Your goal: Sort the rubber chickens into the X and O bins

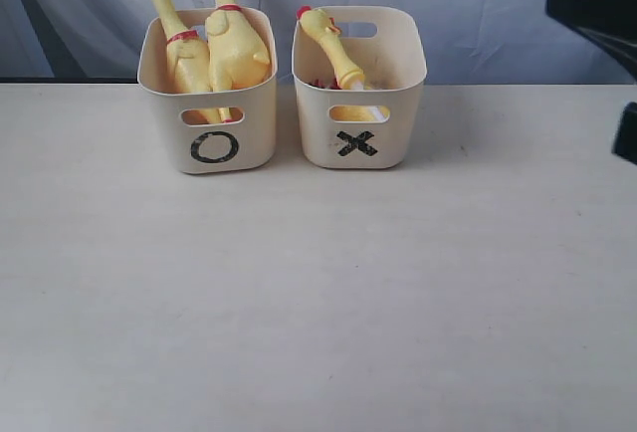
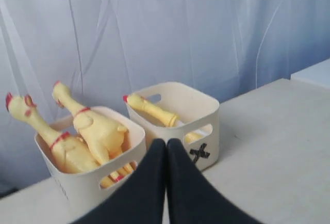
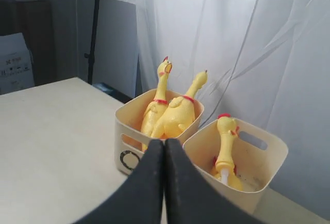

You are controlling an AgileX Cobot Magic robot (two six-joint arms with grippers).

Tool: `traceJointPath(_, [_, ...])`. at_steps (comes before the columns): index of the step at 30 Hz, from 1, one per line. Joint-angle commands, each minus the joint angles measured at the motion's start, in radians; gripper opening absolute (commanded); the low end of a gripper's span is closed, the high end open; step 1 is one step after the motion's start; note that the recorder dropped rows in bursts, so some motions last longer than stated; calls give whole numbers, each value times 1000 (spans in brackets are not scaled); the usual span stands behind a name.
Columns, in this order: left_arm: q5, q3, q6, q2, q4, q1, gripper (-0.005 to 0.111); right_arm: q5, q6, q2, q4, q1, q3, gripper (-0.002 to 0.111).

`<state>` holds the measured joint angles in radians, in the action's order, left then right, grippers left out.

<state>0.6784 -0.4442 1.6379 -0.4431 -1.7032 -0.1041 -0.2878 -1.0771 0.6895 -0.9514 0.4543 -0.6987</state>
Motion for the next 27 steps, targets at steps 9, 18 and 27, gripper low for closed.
traceJointPath(9, [14, 6, -2, 334, 1, -57, 0, -32, 1, -426, 0, -316, 1, -1])
traceJointPath(18, [14, 6, -2, 372, 1, -88, 0, -32, 3, -689, 0, -361, 1, -1])
traceJointPath(27, [12, 6, -2, 386, 1, -90, 0, -19, 3, -689, -3, -361, -5, -1])
